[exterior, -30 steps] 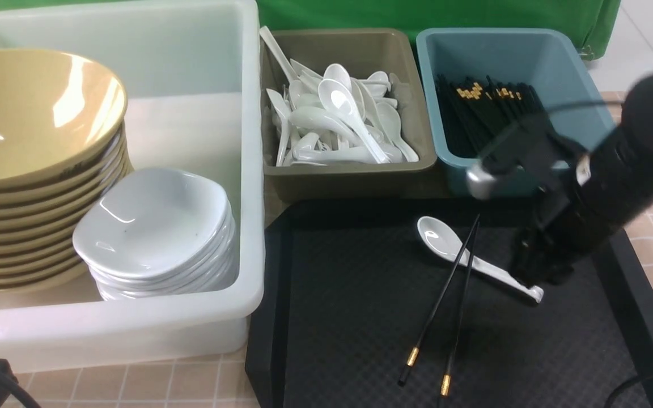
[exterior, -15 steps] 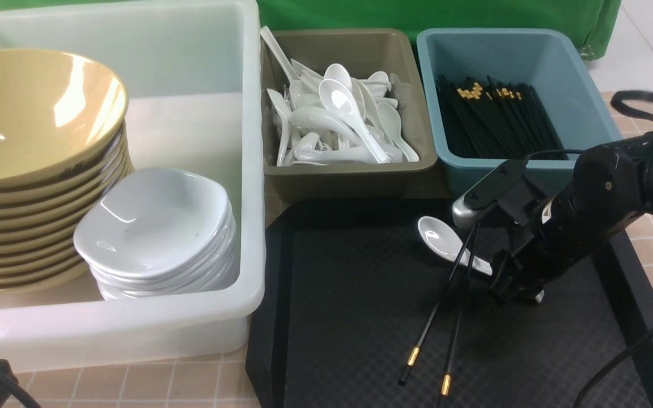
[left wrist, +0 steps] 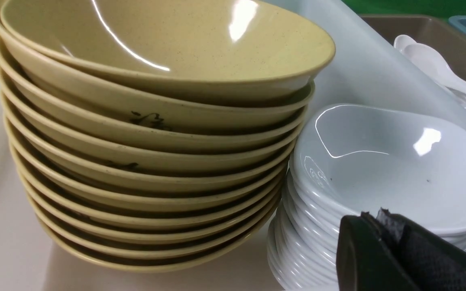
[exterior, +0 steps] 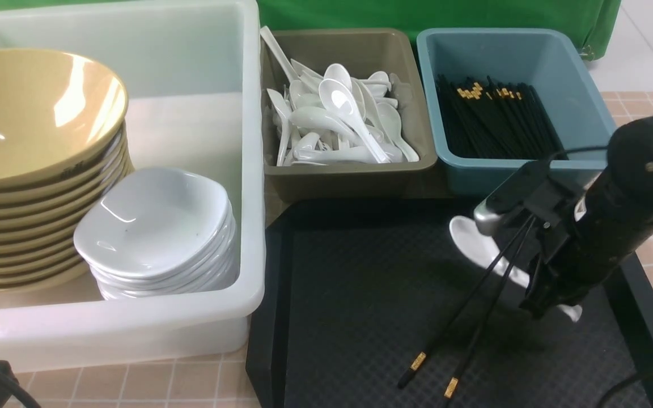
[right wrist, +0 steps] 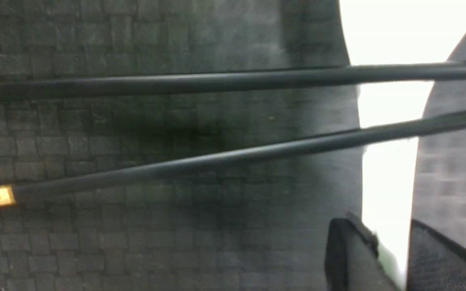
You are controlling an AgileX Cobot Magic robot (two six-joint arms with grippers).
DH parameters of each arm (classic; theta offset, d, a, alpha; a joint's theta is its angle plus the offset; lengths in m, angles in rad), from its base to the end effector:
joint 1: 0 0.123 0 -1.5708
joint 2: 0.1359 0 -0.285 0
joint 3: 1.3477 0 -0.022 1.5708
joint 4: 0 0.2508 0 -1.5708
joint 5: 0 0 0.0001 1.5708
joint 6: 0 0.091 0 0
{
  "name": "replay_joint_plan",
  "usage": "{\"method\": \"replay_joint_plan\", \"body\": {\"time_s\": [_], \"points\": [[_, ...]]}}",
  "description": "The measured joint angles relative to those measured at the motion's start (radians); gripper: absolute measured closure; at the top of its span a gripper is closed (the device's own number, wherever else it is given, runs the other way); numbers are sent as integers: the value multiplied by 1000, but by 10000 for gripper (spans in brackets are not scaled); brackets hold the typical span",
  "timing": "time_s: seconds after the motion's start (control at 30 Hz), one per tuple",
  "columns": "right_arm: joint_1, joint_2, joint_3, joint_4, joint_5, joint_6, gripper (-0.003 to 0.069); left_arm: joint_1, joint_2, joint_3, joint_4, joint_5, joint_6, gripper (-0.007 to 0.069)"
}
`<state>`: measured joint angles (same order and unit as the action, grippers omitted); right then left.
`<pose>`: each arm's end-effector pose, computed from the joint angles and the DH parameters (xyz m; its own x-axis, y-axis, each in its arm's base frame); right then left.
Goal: On brown table put chopsticks spoon bowls plates into blue grey white boxes.
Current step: 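Grasp the chopsticks with the right gripper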
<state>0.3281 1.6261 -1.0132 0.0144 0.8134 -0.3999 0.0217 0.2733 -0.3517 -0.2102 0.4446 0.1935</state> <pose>0.2865 0.0985 0.2074 -0.7288 -0.6497 -0.2163 -0.6504 0.7556 -0.0779 0.0697 -0.0067 0.2751 -0.2669 -0.0026 -0.9637 0.0657 0.9976 -0.0209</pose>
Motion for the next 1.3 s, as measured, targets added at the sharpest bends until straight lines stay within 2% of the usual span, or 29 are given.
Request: {"method": "replay_joint_plan", "body": {"time_s": [0.27, 0.37, 0.47, 0.57, 0.6, 0.63, 0.7, 0.77, 0.8, 0.83, 0.9, 0.97, 1.3], "points": [[0, 24, 1, -9, 11, 4, 484, 0, 0, 0, -11, 0, 0, 623], [0, 68, 1, -14, -15, 42, 465, 0, 0, 0, -13, 0, 0, 623], [0, 82, 1, -14, -37, 95, 410, 0, 0, 0, -14, 0, 0, 623], [0, 83, -12, -14, -31, 219, 283, 0, 0, 0, -16, 0, 0, 623], [0, 83, -13, -14, -26, 227, 267, 0, 0, 0, -16, 0, 0, 623], [0, 83, -34, -14, 0, 282, 209, 0, 0, 0, -17, 0, 0, 623], [0, 83, -62, -2, 33, 332, 158, 0, 0, 0, -17, 0, 0, 623], [0, 83, -77, 53, 45, 372, 116, 0, 0, 0, -18, 0, 0, 623], [0, 83, -78, 120, 42, 379, 102, 0, 0, 0, -18, 0, 0, 623], [0, 83, -76, 132, 42, 381, 100, 0, 0, 0, -18, 0, 0, 623], [7, 83, -42, 266, 6, 400, 89, 0, 0, 0, -18, 0, 0, 623], [21, 83, 1, 334, -44, 423, 86, 0, 0, 0, -18, 0, 0, 623], [45, 88, 48, 432, -300, 478, 85, 0, 0, 0, -18, -1, 0, 623]]}}
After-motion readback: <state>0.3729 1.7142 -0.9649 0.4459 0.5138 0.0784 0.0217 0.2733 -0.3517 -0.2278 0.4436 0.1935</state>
